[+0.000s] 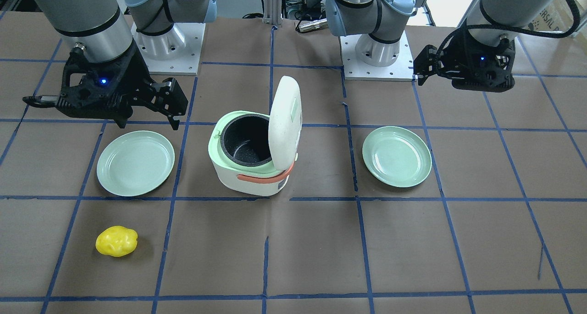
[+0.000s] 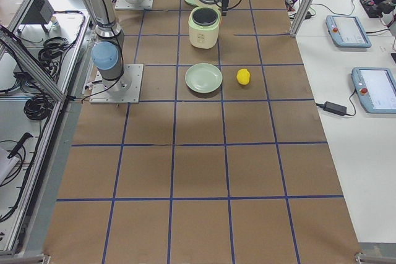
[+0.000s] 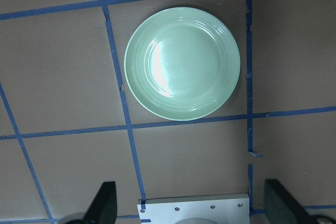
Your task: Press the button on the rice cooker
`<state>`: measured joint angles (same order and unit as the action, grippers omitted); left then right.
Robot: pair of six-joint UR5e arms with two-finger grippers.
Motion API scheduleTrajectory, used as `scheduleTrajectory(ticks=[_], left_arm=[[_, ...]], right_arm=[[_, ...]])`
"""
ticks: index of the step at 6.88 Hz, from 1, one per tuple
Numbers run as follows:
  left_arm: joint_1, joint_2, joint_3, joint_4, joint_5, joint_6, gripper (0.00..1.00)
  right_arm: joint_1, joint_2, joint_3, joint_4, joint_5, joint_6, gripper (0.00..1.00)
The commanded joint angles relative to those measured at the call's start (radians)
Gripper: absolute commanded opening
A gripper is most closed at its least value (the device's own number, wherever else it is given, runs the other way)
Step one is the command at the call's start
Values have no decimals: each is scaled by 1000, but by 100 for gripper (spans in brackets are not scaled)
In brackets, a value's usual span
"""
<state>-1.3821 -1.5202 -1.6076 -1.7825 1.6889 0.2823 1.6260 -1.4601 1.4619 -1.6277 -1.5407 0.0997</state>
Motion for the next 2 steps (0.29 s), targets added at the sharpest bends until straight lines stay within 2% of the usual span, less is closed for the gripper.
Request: scheduleTrajectory(ticks=[1, 2], left_arm=[[0, 0, 0, 0, 0, 0, 100], [0, 0, 0, 0, 0, 0, 100]], right_arm=[[0, -8, 14, 0, -1, -2, 100], [0, -14, 20, -1, -2, -6, 100]])
